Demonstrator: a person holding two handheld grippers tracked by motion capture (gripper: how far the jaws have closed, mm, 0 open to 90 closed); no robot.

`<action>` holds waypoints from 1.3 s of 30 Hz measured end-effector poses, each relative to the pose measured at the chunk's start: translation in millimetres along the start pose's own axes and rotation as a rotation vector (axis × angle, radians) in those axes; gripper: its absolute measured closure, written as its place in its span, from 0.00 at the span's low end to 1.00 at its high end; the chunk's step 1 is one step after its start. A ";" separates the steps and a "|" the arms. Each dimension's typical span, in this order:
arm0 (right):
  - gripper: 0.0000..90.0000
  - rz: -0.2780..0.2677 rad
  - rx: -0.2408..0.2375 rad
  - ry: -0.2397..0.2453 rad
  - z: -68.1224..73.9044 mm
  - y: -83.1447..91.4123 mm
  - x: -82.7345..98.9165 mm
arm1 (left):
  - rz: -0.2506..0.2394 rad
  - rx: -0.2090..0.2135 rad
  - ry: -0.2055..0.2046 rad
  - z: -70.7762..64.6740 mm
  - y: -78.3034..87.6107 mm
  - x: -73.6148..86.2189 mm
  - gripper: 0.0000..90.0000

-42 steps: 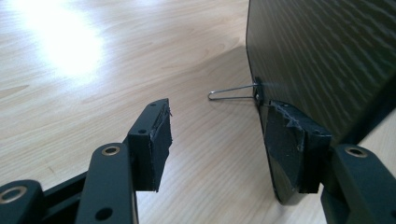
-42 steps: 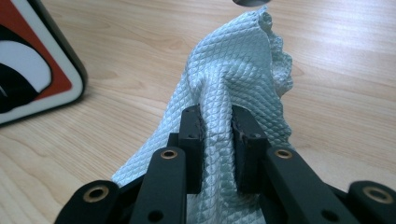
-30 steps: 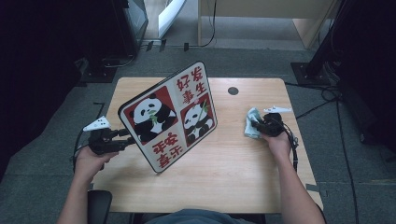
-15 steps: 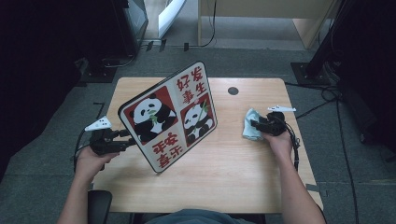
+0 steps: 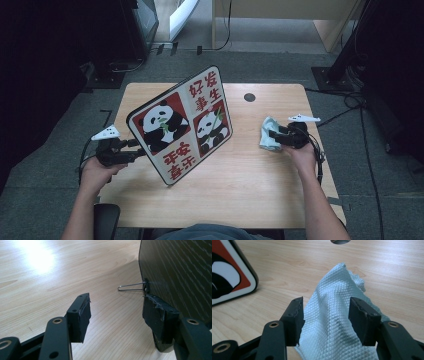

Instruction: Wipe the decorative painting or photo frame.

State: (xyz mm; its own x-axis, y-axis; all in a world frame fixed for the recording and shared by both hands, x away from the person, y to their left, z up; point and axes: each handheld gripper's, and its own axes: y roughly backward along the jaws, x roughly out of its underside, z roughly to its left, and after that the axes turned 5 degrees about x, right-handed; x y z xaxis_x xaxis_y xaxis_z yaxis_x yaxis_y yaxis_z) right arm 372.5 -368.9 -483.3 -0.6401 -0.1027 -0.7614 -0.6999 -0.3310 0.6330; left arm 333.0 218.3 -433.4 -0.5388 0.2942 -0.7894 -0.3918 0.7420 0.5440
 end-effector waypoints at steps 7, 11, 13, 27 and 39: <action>0.51 -0.004 -0.010 0.023 8.8 14.5 4.0 | 0.005 0.003 0.002 -0.1 -0.5 0.1 0.43; 0.51 -0.011 -0.022 0.029 12.9 23.0 6.9 | 0.009 0.003 0.003 -0.6 -0.8 0.3 0.43; 0.50 -0.019 -0.027 0.038 15.3 26.1 8.4 | 0.008 0.003 0.004 -0.5 -0.6 0.3 0.43; 0.48 -0.028 -0.070 0.079 31.1 38.5 13.8 | 0.015 -0.006 0.003 0.7 -1.1 1.1 0.42; 0.47 -0.008 -0.089 0.102 35.0 32.2 12.6 | 0.013 -0.018 0.004 2.0 -0.7 1.2 0.42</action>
